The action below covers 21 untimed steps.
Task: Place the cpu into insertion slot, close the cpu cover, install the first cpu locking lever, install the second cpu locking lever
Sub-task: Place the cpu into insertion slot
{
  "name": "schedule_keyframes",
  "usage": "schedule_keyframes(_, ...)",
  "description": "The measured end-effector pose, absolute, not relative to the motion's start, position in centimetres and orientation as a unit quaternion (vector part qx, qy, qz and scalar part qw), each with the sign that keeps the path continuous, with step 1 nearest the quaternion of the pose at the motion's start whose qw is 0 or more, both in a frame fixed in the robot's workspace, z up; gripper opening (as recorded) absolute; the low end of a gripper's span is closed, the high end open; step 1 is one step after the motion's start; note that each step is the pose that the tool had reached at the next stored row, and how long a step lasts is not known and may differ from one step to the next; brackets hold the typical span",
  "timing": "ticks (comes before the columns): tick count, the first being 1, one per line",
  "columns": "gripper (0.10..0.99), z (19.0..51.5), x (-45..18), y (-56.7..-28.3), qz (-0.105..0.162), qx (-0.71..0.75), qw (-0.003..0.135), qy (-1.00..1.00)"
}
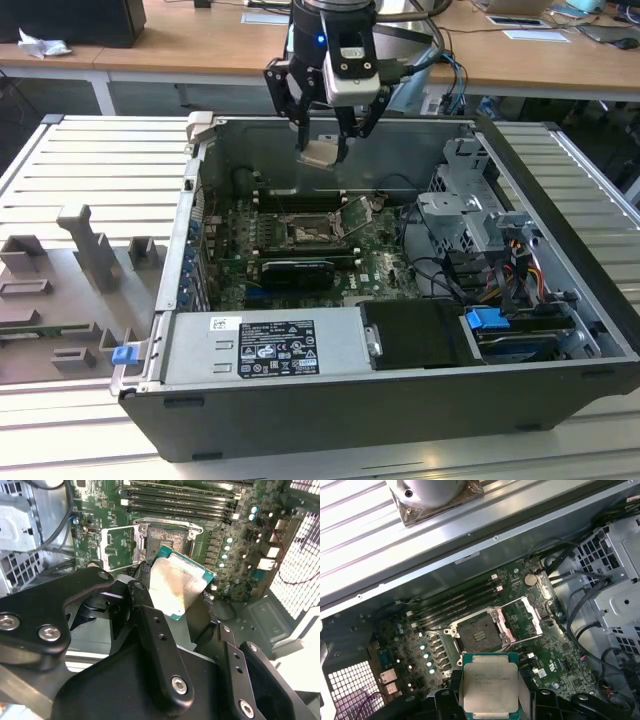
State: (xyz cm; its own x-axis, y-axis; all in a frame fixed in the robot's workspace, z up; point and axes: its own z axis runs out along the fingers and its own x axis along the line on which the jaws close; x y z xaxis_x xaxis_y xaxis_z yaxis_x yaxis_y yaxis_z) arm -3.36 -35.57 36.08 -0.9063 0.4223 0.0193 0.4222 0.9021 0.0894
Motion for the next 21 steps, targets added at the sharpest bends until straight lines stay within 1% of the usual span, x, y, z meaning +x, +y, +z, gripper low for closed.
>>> schedule_keyframes(9,0.529,35.91,-3.36,-35.57,0.046,0.279,0.003,0.959)
schedule_keyframes(21,0.529,35.76,-3.36,-35.57,0.045,0.325,0.005,0.945)
